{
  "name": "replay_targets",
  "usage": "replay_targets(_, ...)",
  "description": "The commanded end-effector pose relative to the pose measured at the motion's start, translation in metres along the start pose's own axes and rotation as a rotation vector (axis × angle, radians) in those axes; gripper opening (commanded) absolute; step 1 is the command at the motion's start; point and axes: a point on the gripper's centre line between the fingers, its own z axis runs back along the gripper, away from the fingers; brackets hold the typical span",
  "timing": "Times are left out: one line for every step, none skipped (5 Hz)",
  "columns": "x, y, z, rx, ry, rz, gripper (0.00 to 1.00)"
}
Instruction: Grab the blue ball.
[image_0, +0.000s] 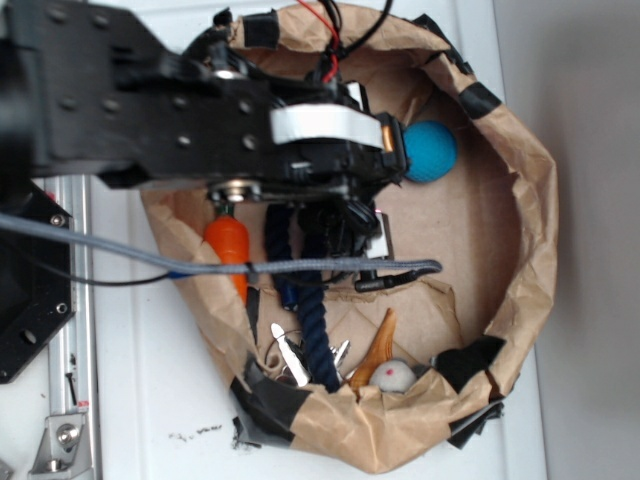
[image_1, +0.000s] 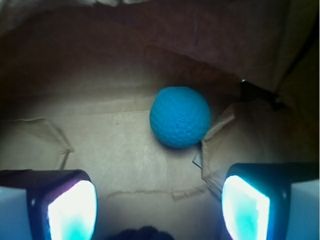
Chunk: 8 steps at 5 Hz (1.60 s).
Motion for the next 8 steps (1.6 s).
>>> replay_targets(0.027, 0.053, 0.002, 0.053, -0.037, 0.099, 1.0)
replay_targets(0.037, 0.046, -0.016, -0.029, -0.026, -0.005, 1.0)
replay_targets(0.037, 0.016, -0.032, -0.142, 0.001, -0.101, 1.0)
replay_targets(0.035, 0.0, -0.043, -0.122, 0.024, -0.168, 0.9)
replay_targets(0.032, -0.001, -0.043, -0.106, 0.03, -0.164, 0.0)
replay_targets(0.032, -0.003, -0.034, -0.129, 0.018, -0.16, 0.0)
replay_targets(0.036, -0.003, -0.006, -0.254, 0.013, -0.155, 0.0)
replay_targets(0.028, -0.001, 0.051, -0.198, 0.054, -0.242, 0.0)
